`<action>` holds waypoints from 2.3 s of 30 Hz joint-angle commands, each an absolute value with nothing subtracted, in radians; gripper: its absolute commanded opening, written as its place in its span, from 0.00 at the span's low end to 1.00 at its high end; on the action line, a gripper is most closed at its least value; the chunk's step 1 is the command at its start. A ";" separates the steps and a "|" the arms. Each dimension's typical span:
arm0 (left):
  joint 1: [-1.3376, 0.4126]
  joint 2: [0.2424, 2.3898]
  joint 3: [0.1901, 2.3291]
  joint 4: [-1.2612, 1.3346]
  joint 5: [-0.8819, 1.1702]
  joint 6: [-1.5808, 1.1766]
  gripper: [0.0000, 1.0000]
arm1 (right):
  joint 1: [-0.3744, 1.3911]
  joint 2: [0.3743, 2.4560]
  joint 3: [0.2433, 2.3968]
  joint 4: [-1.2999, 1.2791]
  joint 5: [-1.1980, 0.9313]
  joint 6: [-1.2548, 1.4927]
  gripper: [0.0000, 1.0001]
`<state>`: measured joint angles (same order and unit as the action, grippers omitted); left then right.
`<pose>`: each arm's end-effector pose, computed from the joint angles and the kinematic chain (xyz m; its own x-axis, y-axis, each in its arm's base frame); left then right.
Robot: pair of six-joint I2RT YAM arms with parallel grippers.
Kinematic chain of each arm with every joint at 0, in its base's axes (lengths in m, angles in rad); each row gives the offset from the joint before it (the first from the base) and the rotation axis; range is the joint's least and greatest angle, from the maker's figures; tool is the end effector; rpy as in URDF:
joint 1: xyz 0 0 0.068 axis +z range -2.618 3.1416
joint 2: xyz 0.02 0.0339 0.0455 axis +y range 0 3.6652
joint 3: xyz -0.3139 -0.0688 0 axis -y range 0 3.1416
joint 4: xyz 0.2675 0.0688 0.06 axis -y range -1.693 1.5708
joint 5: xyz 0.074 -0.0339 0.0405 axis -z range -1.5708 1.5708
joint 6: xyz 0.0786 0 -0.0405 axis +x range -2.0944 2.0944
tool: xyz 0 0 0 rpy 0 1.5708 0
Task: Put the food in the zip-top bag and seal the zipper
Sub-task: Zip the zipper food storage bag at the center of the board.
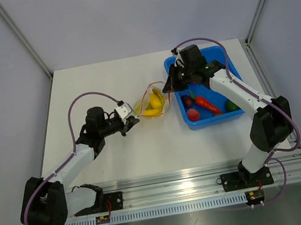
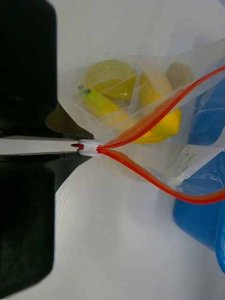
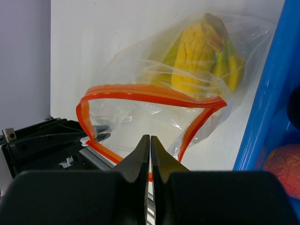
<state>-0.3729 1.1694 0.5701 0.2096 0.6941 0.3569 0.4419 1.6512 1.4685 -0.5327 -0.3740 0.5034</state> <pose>0.2391 -0.1475 0.2500 -0.0411 0.3045 -0.9516 0.9023 0.4203 0.0955 0.3766 0.2100 0.3403 -0.8317 0.1033 -0.5456 -0.2810 0.7691 0.5740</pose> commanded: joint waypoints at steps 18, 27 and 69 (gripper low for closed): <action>-0.344 1.117 0.632 0.331 0.758 0.304 0.00 | 0.526 1.571 1.664 -0.686 -0.443 -0.036 0.24; -0.311 1.098 0.664 0.331 0.814 0.258 0.00 | 0.614 1.349 1.327 -0.278 -0.650 -0.546 0.50; -0.241 1.123 0.689 0.304 0.899 0.239 0.00 | 0.744 1.810 1.735 -0.538 -0.793 -0.821 0.40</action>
<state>-0.2489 1.1286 0.6525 0.2558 0.8627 0.2352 0.7315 1.8023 1.6909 -0.5560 -0.7685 -0.8303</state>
